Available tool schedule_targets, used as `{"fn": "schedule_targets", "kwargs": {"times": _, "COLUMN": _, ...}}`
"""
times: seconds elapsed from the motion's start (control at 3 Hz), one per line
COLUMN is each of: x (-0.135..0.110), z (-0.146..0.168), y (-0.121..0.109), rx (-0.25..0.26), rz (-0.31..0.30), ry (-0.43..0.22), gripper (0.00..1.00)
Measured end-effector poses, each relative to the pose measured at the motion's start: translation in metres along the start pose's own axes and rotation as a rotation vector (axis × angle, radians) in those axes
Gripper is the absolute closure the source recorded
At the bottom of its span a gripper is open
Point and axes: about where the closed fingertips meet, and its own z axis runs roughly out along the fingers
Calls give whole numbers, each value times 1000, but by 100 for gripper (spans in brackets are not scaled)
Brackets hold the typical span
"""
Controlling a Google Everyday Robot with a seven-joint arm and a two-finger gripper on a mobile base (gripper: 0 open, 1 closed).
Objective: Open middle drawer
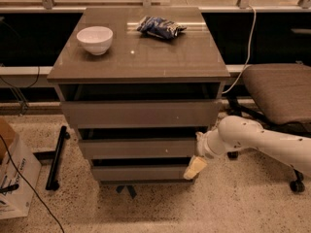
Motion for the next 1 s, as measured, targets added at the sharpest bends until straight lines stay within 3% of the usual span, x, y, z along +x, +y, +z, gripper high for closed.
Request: {"fn": "schedule_targets", "kwargs": {"times": 1.0, "x": -3, "z": 84, "y": -27, "rx": -59, "rz": 11, "ry": -4, "gripper": 0}}
